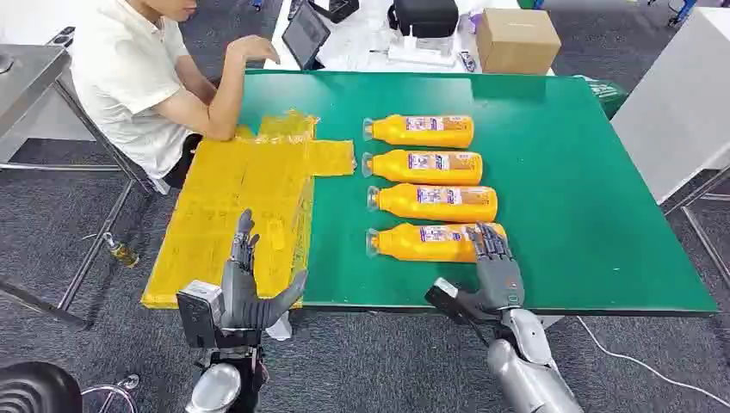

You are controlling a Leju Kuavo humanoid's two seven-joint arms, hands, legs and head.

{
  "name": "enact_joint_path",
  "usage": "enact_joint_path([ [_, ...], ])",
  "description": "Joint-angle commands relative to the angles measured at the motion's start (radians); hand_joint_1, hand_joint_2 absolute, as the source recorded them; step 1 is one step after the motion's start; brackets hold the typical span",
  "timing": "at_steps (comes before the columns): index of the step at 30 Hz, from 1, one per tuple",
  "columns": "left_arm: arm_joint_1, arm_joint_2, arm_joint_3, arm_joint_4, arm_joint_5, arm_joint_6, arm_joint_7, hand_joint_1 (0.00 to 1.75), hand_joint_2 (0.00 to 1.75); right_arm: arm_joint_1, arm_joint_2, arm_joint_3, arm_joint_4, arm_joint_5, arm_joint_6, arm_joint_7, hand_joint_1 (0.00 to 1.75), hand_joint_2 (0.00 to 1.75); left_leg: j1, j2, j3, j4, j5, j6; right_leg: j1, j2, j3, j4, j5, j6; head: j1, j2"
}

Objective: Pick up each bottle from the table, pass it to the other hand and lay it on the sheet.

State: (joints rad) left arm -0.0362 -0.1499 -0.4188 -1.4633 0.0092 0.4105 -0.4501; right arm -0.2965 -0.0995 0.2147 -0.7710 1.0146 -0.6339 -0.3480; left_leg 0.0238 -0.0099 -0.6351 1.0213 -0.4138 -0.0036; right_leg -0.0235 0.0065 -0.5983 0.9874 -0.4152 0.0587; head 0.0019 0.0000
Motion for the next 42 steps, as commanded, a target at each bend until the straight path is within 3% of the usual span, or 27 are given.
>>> enact_joint_path([
  [1, -0.032, -0.002, -0.031, 0.057, 0.006, -0.01, 0.008, 0.0, 1.75, -0.088, -0.022, 0.15, 0.111, 0.137, -0.05, 0.099, 0.0, 1.75, 0.0, 0.002, 0.005, -0.001, -0.001, 0.002, 0.0, 0.001, 0.004, -0.001, 0.0, -0.003, 0.0, 0.0],
  [9, -0.014, -0.008, -0.023, 0.042, 0.009, -0.016, 0.016, 0.0, 1.75, -0.05, -0.035, 0.218, 0.02, 0.235, -0.056, 0.18, 0.0, 1.75, 0.0, 0.001, 0.004, -0.001, -0.001, 0.001, 0.0, 0.0, 0.004, -0.001, -0.001, -0.002, 0.0, 0.0],
  [25, -0.012, -0.01, -0.022, 0.042, 0.013, -0.024, 0.025, 0.0, 1.75, -0.035, -0.033, 0.227, -0.006, 0.238, -0.037, 0.197, 0.0, 1.75, 0.0, 0.001, 0.005, -0.001, -0.002, 0.002, 0.0, -0.001, 0.005, -0.001, -0.001, -0.003, 0.0, 0.0],
  [33, -0.048, -0.005, -0.056, 0.082, 0.046, -0.065, 0.038, 0.0, 1.75, -0.21, -0.043, 0.172, 0.272, 0.171, 0.026, 0.188, 0.0, 1.75, -0.001, 0.002, 0.004, -0.001, 0.0, 0.002, -0.001, 0.0, 0.003, -0.001, 0.0, -0.002, 0.0, 0.0],
  [42, -0.06, -0.002, -0.068, 0.099, 0.056, -0.071, 0.04, 0.0, 1.75, -0.231, -0.025, 0.186, 0.319, 0.202, 0.006, 0.199, 0.0, 1.75, 0.0, 0.0, 0.004, -0.001, 0.0, 0.002, 0.0, -0.001, 0.005, -0.001, 0.0, -0.001, 0.0, 0.0],
])
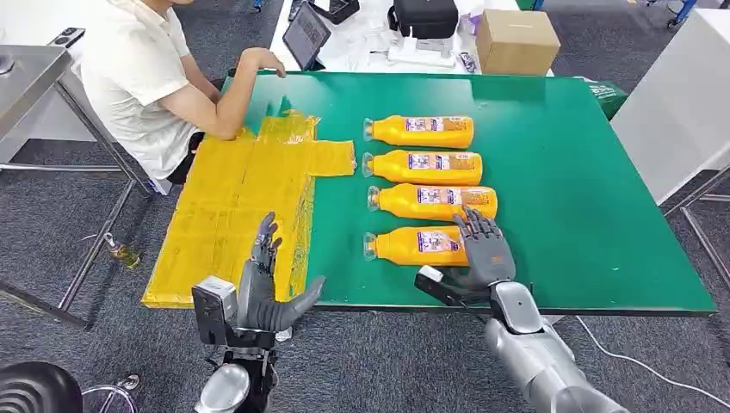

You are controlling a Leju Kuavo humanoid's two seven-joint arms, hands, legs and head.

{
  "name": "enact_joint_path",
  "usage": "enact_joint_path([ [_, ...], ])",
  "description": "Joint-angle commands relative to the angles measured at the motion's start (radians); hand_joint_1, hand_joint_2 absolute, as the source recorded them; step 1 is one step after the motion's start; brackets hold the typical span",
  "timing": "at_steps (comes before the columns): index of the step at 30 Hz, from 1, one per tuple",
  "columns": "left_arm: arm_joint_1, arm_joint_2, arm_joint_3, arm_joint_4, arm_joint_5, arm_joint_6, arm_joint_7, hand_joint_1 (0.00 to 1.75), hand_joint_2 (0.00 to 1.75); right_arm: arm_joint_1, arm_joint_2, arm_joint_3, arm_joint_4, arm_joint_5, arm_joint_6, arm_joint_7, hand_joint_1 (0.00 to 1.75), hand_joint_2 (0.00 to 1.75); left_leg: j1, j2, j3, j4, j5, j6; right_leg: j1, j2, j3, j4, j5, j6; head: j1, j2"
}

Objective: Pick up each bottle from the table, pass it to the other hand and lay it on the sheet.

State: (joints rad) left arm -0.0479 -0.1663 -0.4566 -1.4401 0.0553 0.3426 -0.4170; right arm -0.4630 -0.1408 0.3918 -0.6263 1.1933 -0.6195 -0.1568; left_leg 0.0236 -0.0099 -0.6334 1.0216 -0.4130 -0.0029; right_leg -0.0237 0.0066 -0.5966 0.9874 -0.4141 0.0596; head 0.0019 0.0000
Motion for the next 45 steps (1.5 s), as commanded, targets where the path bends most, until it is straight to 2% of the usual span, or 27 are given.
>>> enact_joint_path([
  [1, -0.049, 0.014, -0.03, 0.076, 0.01, -0.004, 0.007, 0.0, 1.75, -0.067, 0.018, 0.01, 0.175, 0.025, -0.009, 0.007, 0.0, 1.75, 0.0, 0.0, 0.002, -0.001, 0.0, 0.001, 0.0, -0.001, 0.002, -0.001, -0.001, -0.002, 0.0, 0.0],
  [6, -0.053, 0.014, -0.032, 0.078, 0.013, -0.005, 0.009, 0.0, 1.75, -0.078, 0.021, 0.011, 0.187, 0.025, 0.012, 0.01, 0.0, 1.75, 0.0, 0.0, 0.003, -0.001, -0.001, 0.001, 0.0, -0.001, 0.003, -0.001, -0.001, -0.002, 0.0, 0.0],
  [9, -0.059, 0.017, -0.036, 0.082, 0.019, -0.009, 0.013, 0.0, 1.75, -0.082, 0.023, 0.012, 0.212, 0.017, 0.069, 0.002, 0.0, 1.75, 0.0, 0.0, 0.004, -0.001, 0.0, 0.002, 0.0, -0.001, 0.004, -0.001, -0.001, -0.003, 0.0, 0.0],
  [10, -0.06, 0.018, -0.037, 0.082, 0.019, -0.01, 0.013, 0.0, 1.75, -0.084, 0.022, 0.012, 0.215, 0.012, 0.084, -0.003, 0.07, 1.75, 0.0, 0.0, 0.002, -0.001, 0.0, 0.001, 0.0, -0.001, 0.002, -0.001, 0.0, -0.002, 0.0, 0.0],
  [11, -0.061, 0.019, -0.037, 0.082, 0.021, -0.011, 0.014, 0.0, 1.75, -0.084, 0.018, 0.014, 0.22, 0.008, 0.111, -0.011, 1.33, 1.75, 0.0, 0.0, 0.003, -0.001, 0.0, 0.002, 0.001, -0.002, 0.004, -0.002, -0.001, -0.003, 0.0, 0.0],
  [12, -0.061, 0.019, -0.037, 0.082, 0.021, -0.011, 0.014, 0.0, 1.75, -0.082, 0.016, 0.014, 0.219, 0.008, 0.11, -0.012, 1.33, 1.75, 0.0, 0.0, 0.004, -0.001, 0.0, 0.001, 0.0, -0.002, 0.004, -0.001, -0.001, -0.002, 0.0, 0.0],
  [13, -0.062, 0.019, -0.037, 0.082, 0.021, -0.012, 0.014, 0.0, 1.75, -0.084, 0.017, 0.008, 0.227, -0.006, 0.14, -0.016, 1.75, 1.75, 0.0, 0.0, 0.005, -0.002, 0.0, 0.002, 0.001, -0.002, 0.005, -0.002, -0.001, -0.003, 0.0, 0.0],
  [17, -0.065, 0.02, -0.038, 0.082, 0.023, -0.014, 0.015, 0.0, 1.75, -0.085, 0.006, 0.001, 0.241, -0.021, 0.187, -0.016, 1.75, 1.75, 0.0, -0.001, 0.006, -0.002, 0.0, 0.002, 0.001, -0.002, 0.006, -0.002, -0.001, -0.003, 0.0, 0.0],
  [31, -0.065, 0.02, -0.038, 0.081, 0.023, -0.014, 0.015, 0.0, 1.75, -0.084, 0.004, 0.001, 0.241, -0.022, 0.186, -0.017, 1.75, 1.75, 0.0, -0.003, 0.008, -0.002, 0.0, 0.001, 0.001, -0.004, 0.009, -0.003, -0.001, -0.003, 0.0, 0.0],
  [32, -0.068, 0.022, -0.038, 0.079, 0.032, -0.023, 0.016, 0.0, 1.75, -0.046, -0.008, -0.076, 0.231, -0.158, 0.291, -0.138, 1.75, 1.75, 0.0, -0.002, 0.008, -0.001, 0.0, 0.001, 0.001, -0.003, 0.008, -0.002, -0.001, -0.002, 0.0, 0.0],
  [33, -0.069, 0.022, -0.038, 0.081, 0.035, -0.024, 0.015, 0.0, 1.75, -0.038, -0.003, -0.091, 0.22, -0.192, 0.309, -0.177, 1.75, 1.75, 0.0, -0.002, 0.008, -0.002, 0.0, 0.001, 0.001, -0.003, 0.008, -0.002, -0.001, -0.002, 0.0, 0.0],
  [34, -0.07, 0.021, -0.037, 0.084, 0.042, -0.025, 0.011, 0.0, 1.75, -0.019, 0.015, -0.145, 0.193, -0.294, 0.363, -0.274, 1.75, 1.75, 0.0, -0.004, 0.008, -0.002, 0.0, 0.001, 0.001, -0.005, 0.009, -0.003, -0.001, -0.002, 0.0, 0.0],
  [36, -0.075, 0.018, -0.035, 0.095, 0.05, -0.023, 0.007, 0.0, 1.75, 0.002, 0.052, -0.198, 0.163, -0.404, 0.431, -0.357, 1.75, 1.75, 0.001, -0.004, 0.01, -0.003, 0.0, 0.001, 0.002, -0.005, 0.01, -0.004, -0.001, -0.003, 0.0, 0.0],
  [37, -0.08, 0.016, -0.036, 0.102, 0.053, -0.022, 0.005, 0.0, 1.75, 0.007, 0.058, -0.194, 0.149, -0.41, 0.435, -0.349, 1.75, 1.75, 0.001, -0.003, 0.01, -0.002, 0.0, 0.001, 0.002, -0.003, 0.01, -0.004, -0.001, -0.002, 0.0, 0.0],
  [38, -0.078, 0.003, -0.018, 0.116, 0.089, -0.004, 0.01, 0.0, 1.75, 0.031, 0.087, -0.249, 0.087, -0.551, 0.508, -0.434, 1.75, 1.75, 0.001, -0.002, 0.011, -0.003, 0.0, 0.001, 0.002, -0.003, 0.011, -0.005, -0.001, -0.003, 0.0, 0.0],
  [41, -0.075, 0.0, -0.002, 0.176, 0.253, -0.045, 0.066, 0.0, 1.75, 0.101, 0.145, -0.247, -0.131, -0.722, 0.553, -0.471, 1.75, 1.75, 0.002, 0.003, 0.015, -0.004, -0.001, 0.001, 0.003, 0.002, 0.013, -0.005, 0.0, -0.004, 0.001, 0.0],
  [43, -0.068, 0.009, -0.015, 0.194, 0.294, -0.063, 0.053, 0.0, 1.75, 0.142, 0.157, -0.216, -0.253, -0.783, 0.559, -0.44, 1.75, 1.75, 0.001, 0.008, 0.017, -0.005, -0.004, -0.003, 0.002, 0.009, 0.013, -0.004, 0.001, -0.005, 0.0, 0.0],
  [45, -0.06, 0.018, -0.032, 0.19, 0.296, -0.064, 0.04, 0.0, 1.75, 0.18, 0.168, -0.207, -0.35, -0.855, 0.559, -0.454, 1.75, 1.75, 0.001, 0.007, 0.016, -0.002, -0.005, -0.002, 0.001, 0.009, 0.011, -0.001, 0.0, -0.003, 0.0, 0.0],
])
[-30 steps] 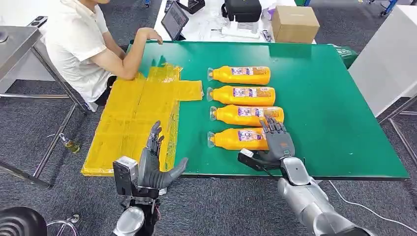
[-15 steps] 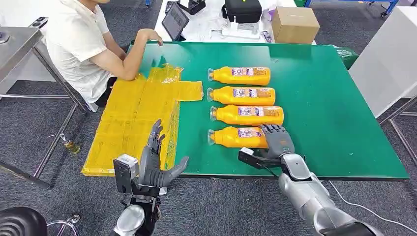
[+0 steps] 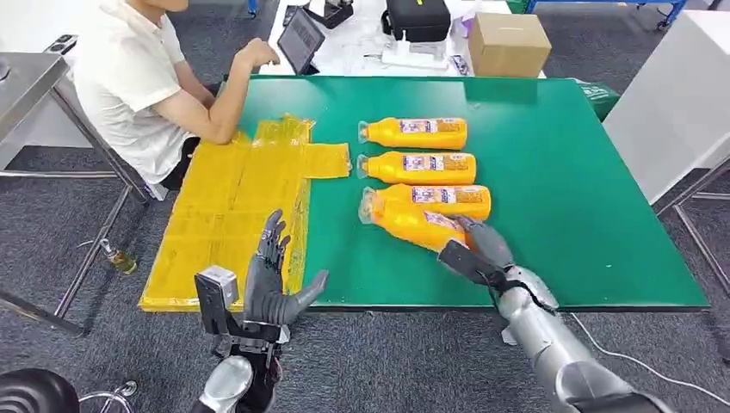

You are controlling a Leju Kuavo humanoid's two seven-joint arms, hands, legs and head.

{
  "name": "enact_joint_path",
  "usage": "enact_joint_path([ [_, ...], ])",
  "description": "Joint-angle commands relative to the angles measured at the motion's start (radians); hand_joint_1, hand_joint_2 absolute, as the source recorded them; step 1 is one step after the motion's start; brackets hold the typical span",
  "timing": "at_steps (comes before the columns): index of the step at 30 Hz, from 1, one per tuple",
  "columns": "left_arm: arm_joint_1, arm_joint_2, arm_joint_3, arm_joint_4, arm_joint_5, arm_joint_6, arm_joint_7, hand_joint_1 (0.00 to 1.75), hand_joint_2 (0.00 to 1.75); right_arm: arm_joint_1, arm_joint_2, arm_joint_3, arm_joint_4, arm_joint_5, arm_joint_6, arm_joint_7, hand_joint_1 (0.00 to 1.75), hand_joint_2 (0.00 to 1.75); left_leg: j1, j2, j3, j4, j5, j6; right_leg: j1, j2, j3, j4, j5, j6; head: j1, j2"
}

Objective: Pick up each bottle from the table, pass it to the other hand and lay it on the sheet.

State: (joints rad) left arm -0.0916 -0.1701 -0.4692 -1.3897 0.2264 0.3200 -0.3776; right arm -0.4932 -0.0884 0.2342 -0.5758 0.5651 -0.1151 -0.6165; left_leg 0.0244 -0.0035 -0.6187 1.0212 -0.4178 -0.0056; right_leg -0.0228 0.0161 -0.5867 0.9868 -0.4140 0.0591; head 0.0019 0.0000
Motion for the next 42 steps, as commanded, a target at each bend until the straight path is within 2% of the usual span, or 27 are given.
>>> enact_joint_path([
  [1, -0.014, 0.028, -0.034, 0.136, 0.126, -0.043, -0.001, 0.0, 1.75, 0.232, 0.127, -0.048, -0.454, -0.279, 0.044, 0.002, 1.75, 1.75, 0.001, -0.001, 0.001, -0.002, 0.001, 0.0, 0.001, -0.002, 0.001, -0.001, -0.001, -0.004, 0.0, 0.0],
  [7, -0.018, 0.042, -0.065, 0.124, 0.161, -0.087, 0.022, 0.0, 1.75, 0.248, 0.136, -0.012, -0.501, -0.349, 0.045, 0.015, 1.73, 1.75, 0.002, -0.002, -0.007, -0.001, 0.001, 0.001, 0.002, -0.003, -0.005, 0.0, -0.002, -0.002, 0.0, 0.0],
  [12, -0.051, 0.058, -0.133, 0.116, 0.113, -0.168, 0.001, 0.0, 1.75, 0.215, 0.15, 0.084, -0.444, -0.345, 0.096, 0.026, 1.75, 1.75, 0.001, 0.0, -0.008, -0.001, 0.001, 0.001, 0.001, -0.002, -0.006, 0.0, -0.002, -0.003, 0.0, 0.0],
  [15, -0.069, 0.055, -0.154, 0.111, 0.078, -0.196, 0.002, 0.0, 1.75, 0.162, 0.155, 0.186, -0.359, -0.296, 0.108, 0.048, 1.64, 1.75, 0.001, 0.0, -0.011, -0.001, 0.001, 0.0, 0.001, -0.001, -0.008, 0.001, -0.001, -0.003, 0.0, 0.0],
  [18, -0.077, 0.049, -0.154, 0.12, 0.076, -0.206, 0.008, 0.0, 1.75, 0.142, 0.163, 0.23, -0.324, -0.262, 0.104, 0.061, 1.66, 1.75, 0.001, 0.0, -0.011, -0.001, 0.001, 0.001, 0.001, -0.001, -0.009, 0.001, -0.001, -0.002, 0.0, 0.0],
  [19, -0.079, 0.047, -0.153, 0.122, 0.076, -0.206, 0.008, 0.0, 1.75, 0.141, 0.167, 0.234, -0.32, -0.259, 0.101, 0.063, 1.59, 1.75, 0.001, 0.0, -0.012, -0.001, 0.001, 0.0, 0.002, -0.001, -0.01, 0.0, -0.001, -0.002, 0.0, 0.0],
  [20, -0.091, 0.041, -0.154, 0.138, 0.076, -0.225, 0.011, 0.0, 1.75, 0.115, 0.172, 0.267, -0.276, -0.244, 0.098, 0.068, 1.66, 1.75, 0.002, 0.001, -0.01, -0.001, 0.001, 0.001, 0.002, -0.001, -0.008, 0.0, -0.001, -0.003, 0.0, 0.0],
  [22, -0.098, 0.035, -0.151, 0.149, 0.076, -0.227, 0.011, 0.0, 1.75, 0.102, 0.179, 0.276, -0.255, -0.241, 0.095, 0.07, 1.66, 1.75, 0.002, 0.0, -0.012, -0.001, 0.001, 0.0, 0.002, -0.001, -0.009, 0.0, -0.001, -0.001, 0.0, 0.0],
  [24, -0.114, 0.028, -0.148, 0.172, 0.078, -0.229, 0.023, 0.0, 1.75, 0.084, 0.189, 0.291, -0.225, -0.229, 0.072, 0.069, 1.75, 1.75, 0.002, -0.001, -0.011, -0.001, 0.001, 0.001, 0.002, -0.002, -0.008, 0.0, -0.001, -0.002, 0.0, 0.0],
  [31, -0.123, 0.019, -0.14, 0.186, 0.088, -0.22, 0.034, 0.0, 1.75, 0.079, 0.195, 0.298, -0.217, -0.219, 0.054, 0.07, 1.75, 1.75, 0.002, -0.002, -0.012, -0.001, 0.002, 0.0, 0.002, -0.003, -0.009, 0.0, -0.001, -0.002, 0.0, 0.0],
  [33, -0.133, 0.001, -0.115, 0.215, 0.119, -0.187, 0.055, 0.0, 1.75, 0.077, 0.205, 0.317, -0.213, -0.181, -0.004, 0.069, 1.73, 1.75, 0.002, -0.002, -0.007, -0.002, 0.0, 0.002, 0.002, -0.004, -0.004, -0.001, -0.003, -0.004, 0.0, 0.0],
  [34, -0.143, -0.01, -0.099, 0.231, 0.134, -0.157, 0.058, 0.0, 1.75, 0.083, 0.213, 0.326, -0.218, -0.163, -0.035, 0.068, 1.69, 1.75, 0.002, -0.002, -0.011, -0.001, 0.001, 0.001, 0.002, -0.002, -0.008, 0.0, -0.001, -0.002, 0.0, 0.0],
  [36, -0.159, -0.02, -0.083, 0.248, 0.165, -0.138, 0.065, 0.0, 1.75, 0.094, 0.22, 0.347, -0.224, -0.126, -0.093, 0.069, 1.57, 1.75, 0.002, -0.002, -0.01, -0.001, 0.001, 0.001, 0.002, -0.003, -0.008, 0.0, -0.002, -0.002, 0.0, 0.0],
  [38, -0.166, -0.029, -0.067, 0.256, 0.198, -0.125, 0.073, 0.0, 1.75, 0.107, 0.227, 0.364, -0.228, -0.102, -0.147, 0.067, 1.68, 1.75, 0.002, -0.002, -0.013, 0.0, 0.002, 0.0, 0.002, -0.002, -0.01, 0.001, -0.001, -0.001, 0.0, 0.0],
  [40, -0.176, -0.024, -0.082, 0.262, 0.21, -0.114, 0.074, 0.0, 1.75, 0.108, 0.228, 0.387, -0.219, -0.082, -0.197, 0.076, 1.71, 1.75, 0.002, -0.002, -0.008, -0.001, 0.001, 0.002, 0.003, -0.004, -0.005, 0.0, -0.002, -0.004, -0.001, 0.0],
  [41, -0.179, -0.022, -0.091, 0.264, 0.217, -0.112, 0.077, 0.0, 1.75, 0.105, 0.228, 0.397, -0.211, -0.07, -0.224, 0.084, 1.71, 1.75, 0.002, -0.003, -0.013, 0.0, 0.002, 0.0, 0.002, -0.004, -0.009, 0.001, -0.001, -0.002, 0.0, 0.0],
  [42, -0.183, -0.016, -0.11, 0.265, 0.231, -0.106, 0.077, 0.0, 1.75, 0.092, 0.228, 0.411, -0.187, -0.063, -0.264, 0.105, 1.71, 1.75, 0.002, -0.003, -0.011, -0.001, 0.001, 0.001, 0.003, -0.004, -0.008, 0.0, -0.002, -0.002, 0.0, 0.0],
])
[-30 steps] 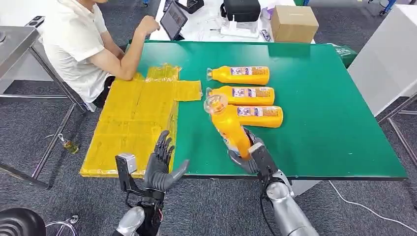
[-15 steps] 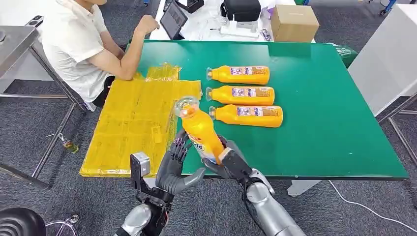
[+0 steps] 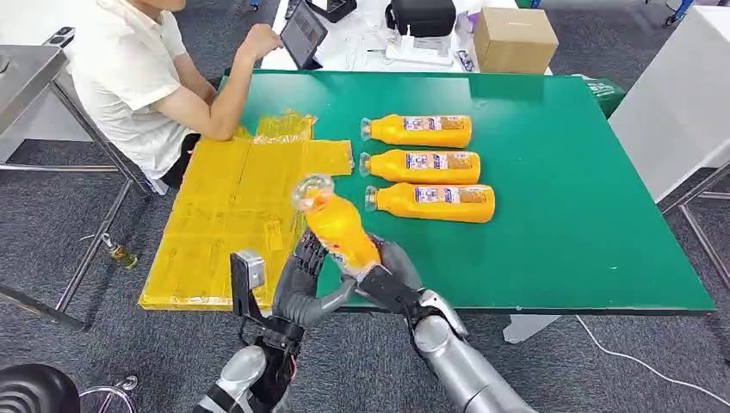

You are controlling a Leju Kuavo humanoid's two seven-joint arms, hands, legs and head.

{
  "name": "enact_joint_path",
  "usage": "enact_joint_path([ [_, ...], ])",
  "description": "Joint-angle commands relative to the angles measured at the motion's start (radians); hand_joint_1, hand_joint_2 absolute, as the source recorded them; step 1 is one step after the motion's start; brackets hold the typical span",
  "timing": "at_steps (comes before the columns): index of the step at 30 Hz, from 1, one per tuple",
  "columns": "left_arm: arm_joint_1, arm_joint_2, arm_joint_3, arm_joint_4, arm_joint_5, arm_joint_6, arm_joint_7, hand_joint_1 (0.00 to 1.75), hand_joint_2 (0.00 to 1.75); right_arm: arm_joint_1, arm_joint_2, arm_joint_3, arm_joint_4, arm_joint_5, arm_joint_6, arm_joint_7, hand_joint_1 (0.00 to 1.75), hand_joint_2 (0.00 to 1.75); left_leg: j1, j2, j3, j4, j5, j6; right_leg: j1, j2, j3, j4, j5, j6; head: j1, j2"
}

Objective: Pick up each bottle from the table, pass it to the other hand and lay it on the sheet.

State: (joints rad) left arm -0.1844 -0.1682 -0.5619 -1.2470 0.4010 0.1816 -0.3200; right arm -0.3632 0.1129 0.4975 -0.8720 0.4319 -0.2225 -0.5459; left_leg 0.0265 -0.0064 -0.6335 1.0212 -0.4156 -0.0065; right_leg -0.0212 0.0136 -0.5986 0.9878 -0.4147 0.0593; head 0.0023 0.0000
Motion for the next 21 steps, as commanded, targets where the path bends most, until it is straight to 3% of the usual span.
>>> enact_joint_path([
  [1, -0.091, -0.015, -0.029, 0.121, 0.063, 0.034, 0.02, 0.0, 1.75, -0.049, 0.027, 0.161, 0.128, 0.087, -0.187, 0.048, 1.69, 1.75, 0.0, 0.0, 0.005, -0.001, -0.001, 0.002, 0.001, -0.002, 0.005, -0.001, -0.001, -0.003, 0.0, 0.0],
  [6, -0.092, -0.017, -0.03, 0.114, 0.088, 0.065, 0.019, 0.0, 1.75, -0.071, 0.034, 0.18, 0.166, 0.128, -0.255, 0.069, 1.64, 1.75, 0.0, 0.0, 0.003, -0.001, -0.001, 0.002, 0.0, -0.002, 0.003, -0.001, -0.001, -0.002, 0.0, 0.0],
  [8, -0.093, -0.011, -0.036, 0.102, 0.105, 0.041, 0.02, 0.0, 1.75, -0.079, 0.037, 0.192, 0.184, 0.139, -0.254, 0.086, 1.52, 1.75, 0.0, 0.0, 0.004, -0.001, -0.001, 0.002, 0.001, -0.001, 0.004, -0.001, -0.001, -0.002, 0.0, 0.0],
  [14, -0.081, 0.002, -0.047, 0.063, 0.147, -0.034, 0.03, 0.0, 1.75, -0.094, 0.046, 0.2, 0.217, 0.132, -0.236, 0.076, 1.54, 1.75, -0.001, 0.0, 0.002, -0.001, 0.0, 0.001, 0.0, -0.001, 0.002, 0.0, -0.001, -0.002, 0.0, 0.0],
  [16, -0.078, 0.005, -0.053, 0.044, 0.153, -0.068, 0.019, 0.0, 1.75, -0.099, 0.049, 0.204, 0.227, 0.128, -0.227, 0.07, 1.41, 1.75, 0.0, 0.001, 0.005, -0.001, -0.002, 0.002, 0.001, -0.001, 0.005, -0.001, -0.001, -0.003, 0.0, 0.0],
  [17, -0.078, 0.003, -0.053, 0.042, 0.153, -0.069, 0.019, 0.0, 1.75, -0.099, 0.049, 0.206, 0.229, 0.128, -0.225, 0.07, 1.27, 1.75, 0.0, 0.001, 0.004, 0.0, -0.001, 0.002, 0.0, -0.001, 0.004, 0.0, -0.001, -0.003, -0.001, 0.0],
  [18, -0.078, 0.004, -0.054, 0.039, 0.148, -0.08, 0.01, 1.68, 1.75, -0.101, 0.052, 0.205, 0.232, 0.12, -0.219, 0.06, 0.3, 1.75, 0.0, 0.0, 0.003, 0.0, -0.001, 0.002, 0.0, -0.001, 0.003, 0.0, -0.001, -0.002, 0.0, 0.0],
  [19, -0.078, 0.002, -0.051, 0.037, 0.148, -0.08, 0.009, 1.75, 1.75, -0.101, 0.053, 0.206, 0.231, 0.119, -0.218, 0.057, 0.17, 1.75, -0.001, -0.001, 0.002, 0.0, 0.0, 0.002, 0.0, -0.002, 0.002, 0.0, -0.001, -0.002, 0.0, 0.0],
  [21, -0.078, 0.002, -0.051, 0.037, 0.148, -0.08, 0.009, 1.75, 1.75, -0.101, 0.053, 0.206, 0.231, 0.119, -0.218, 0.057, 0.17, 1.75, 0.0, -0.001, 0.002, 0.0, -0.001, 0.002, 0.0, -0.002, 0.002, 0.0, -0.001, -0.002, 0.0, 0.0],
])
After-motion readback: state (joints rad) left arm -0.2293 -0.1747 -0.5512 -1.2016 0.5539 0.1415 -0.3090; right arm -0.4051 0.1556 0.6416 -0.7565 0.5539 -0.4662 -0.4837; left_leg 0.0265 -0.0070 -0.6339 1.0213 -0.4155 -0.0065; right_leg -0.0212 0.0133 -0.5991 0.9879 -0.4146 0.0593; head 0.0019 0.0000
